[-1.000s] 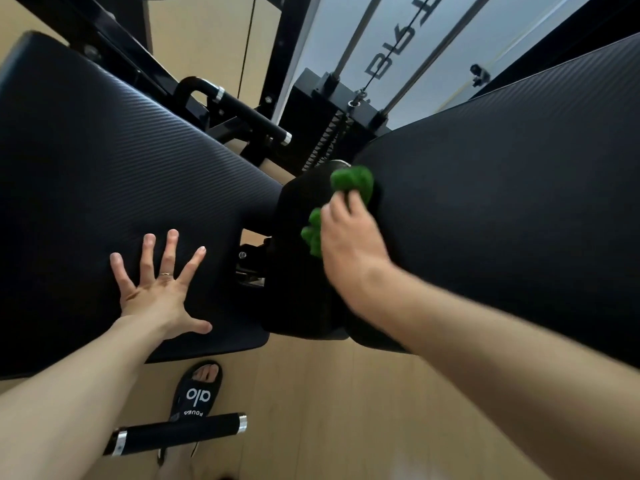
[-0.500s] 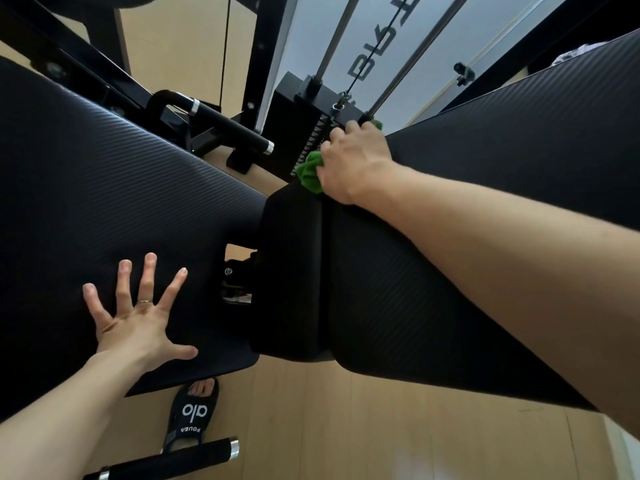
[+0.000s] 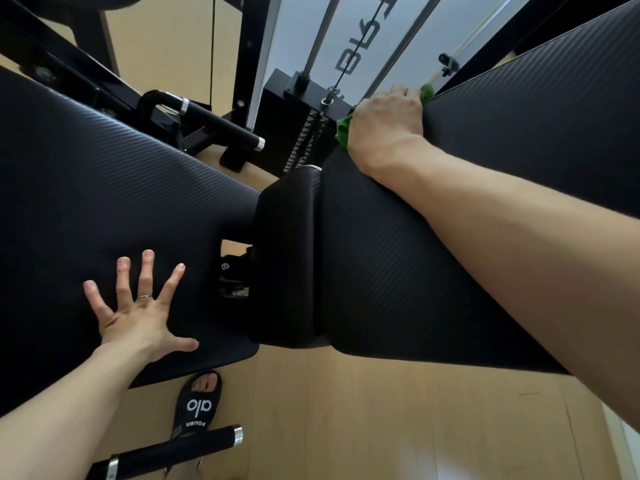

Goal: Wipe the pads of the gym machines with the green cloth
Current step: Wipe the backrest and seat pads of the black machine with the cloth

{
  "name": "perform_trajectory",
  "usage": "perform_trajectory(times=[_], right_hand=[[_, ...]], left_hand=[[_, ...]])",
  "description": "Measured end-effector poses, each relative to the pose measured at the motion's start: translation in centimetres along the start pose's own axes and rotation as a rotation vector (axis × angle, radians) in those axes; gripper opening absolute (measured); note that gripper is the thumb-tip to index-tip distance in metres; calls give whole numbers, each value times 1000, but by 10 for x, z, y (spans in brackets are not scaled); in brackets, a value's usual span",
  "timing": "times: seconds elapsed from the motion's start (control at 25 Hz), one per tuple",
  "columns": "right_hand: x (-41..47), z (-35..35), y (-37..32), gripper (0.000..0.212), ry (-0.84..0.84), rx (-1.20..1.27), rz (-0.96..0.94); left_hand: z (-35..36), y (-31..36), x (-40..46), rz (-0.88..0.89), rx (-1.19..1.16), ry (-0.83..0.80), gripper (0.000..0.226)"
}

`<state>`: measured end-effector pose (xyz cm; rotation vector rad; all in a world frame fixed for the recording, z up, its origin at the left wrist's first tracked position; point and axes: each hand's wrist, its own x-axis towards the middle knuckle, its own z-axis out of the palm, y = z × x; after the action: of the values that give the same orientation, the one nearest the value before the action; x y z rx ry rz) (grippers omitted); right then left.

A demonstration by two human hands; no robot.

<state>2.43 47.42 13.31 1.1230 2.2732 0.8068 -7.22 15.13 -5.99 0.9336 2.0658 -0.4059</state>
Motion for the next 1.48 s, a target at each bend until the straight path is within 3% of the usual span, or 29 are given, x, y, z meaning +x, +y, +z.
perform_trajectory(times=[0.28,0.44,0.72,0.88,1.0,1.08,1.16,1.28,1.48], right_hand=[[-7,17,-45,42,75,-8,-103],[-25,22,-65,46,51,-22,-268],[-124,41,-84,51,55,-44,-483],[-205,56,-77,51,104,89,-568],[-250,71,-60,38,210,136,-620],[-268,77,-34,31,356,155,-665],[-282,76,2,39,482,149,-661],[-298,62,69,37,565,99,-597],[-316,45,158,28,660,23,-395]], left_hand=[[7,-3,5,-7,13,43,148],[9,-3,8,-4,31,69,148],[16,-4,13,-3,25,76,147],[6,-8,9,28,-50,85,123],[6,-4,-13,35,-60,116,100],[10,19,-38,99,-198,167,91],[8,59,-68,258,-534,192,76],[-14,128,-117,464,-1062,63,69],[-26,172,-160,503,-1171,-2,61]])
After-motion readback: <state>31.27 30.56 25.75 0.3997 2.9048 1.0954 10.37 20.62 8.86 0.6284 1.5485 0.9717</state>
